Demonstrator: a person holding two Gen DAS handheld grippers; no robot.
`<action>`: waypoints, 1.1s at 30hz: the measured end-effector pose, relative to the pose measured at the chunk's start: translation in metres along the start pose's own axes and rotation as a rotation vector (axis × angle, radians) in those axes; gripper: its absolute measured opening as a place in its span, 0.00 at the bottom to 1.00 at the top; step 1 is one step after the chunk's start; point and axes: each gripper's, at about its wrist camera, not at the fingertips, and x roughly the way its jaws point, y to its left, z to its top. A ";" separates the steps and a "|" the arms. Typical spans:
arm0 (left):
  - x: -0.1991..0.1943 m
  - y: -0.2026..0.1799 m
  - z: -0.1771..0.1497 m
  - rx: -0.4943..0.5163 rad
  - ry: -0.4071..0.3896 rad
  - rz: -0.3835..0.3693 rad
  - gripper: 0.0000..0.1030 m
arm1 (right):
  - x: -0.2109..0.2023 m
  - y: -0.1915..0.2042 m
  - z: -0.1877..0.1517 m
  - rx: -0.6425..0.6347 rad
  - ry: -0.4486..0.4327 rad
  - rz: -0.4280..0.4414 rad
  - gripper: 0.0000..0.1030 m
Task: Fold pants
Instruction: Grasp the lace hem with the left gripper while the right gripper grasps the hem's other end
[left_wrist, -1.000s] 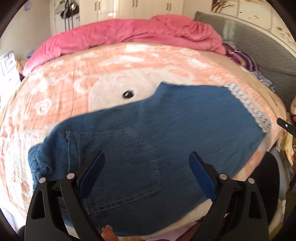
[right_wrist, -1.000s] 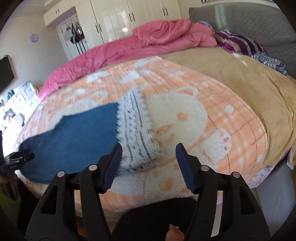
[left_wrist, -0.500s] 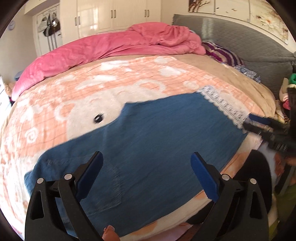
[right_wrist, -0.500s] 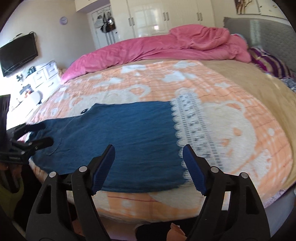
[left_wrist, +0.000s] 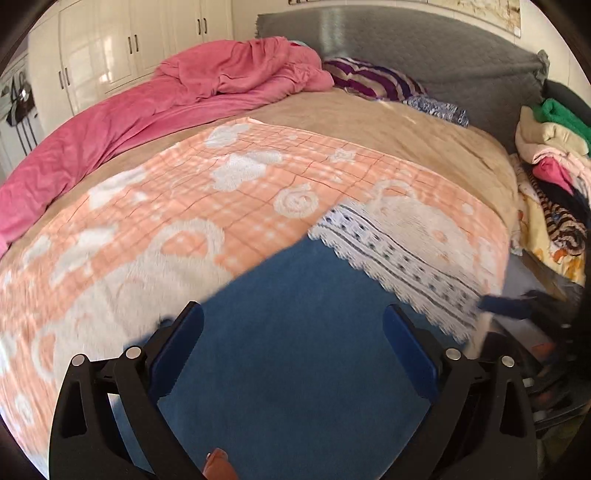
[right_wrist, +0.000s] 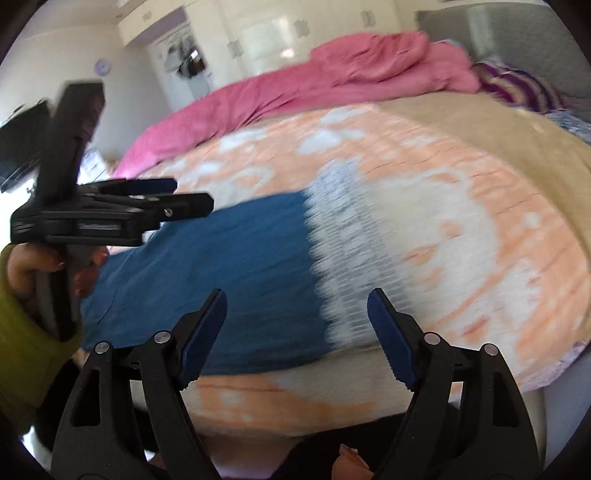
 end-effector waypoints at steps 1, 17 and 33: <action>0.007 0.001 0.005 0.002 0.010 -0.004 0.94 | -0.001 -0.005 0.000 0.015 -0.001 -0.006 0.72; 0.130 -0.003 0.084 -0.018 0.133 -0.297 0.94 | 0.035 -0.044 -0.004 0.159 0.058 0.017 0.67; 0.167 -0.007 0.070 0.058 0.188 -0.440 0.85 | 0.053 -0.046 -0.005 0.192 0.054 0.089 0.40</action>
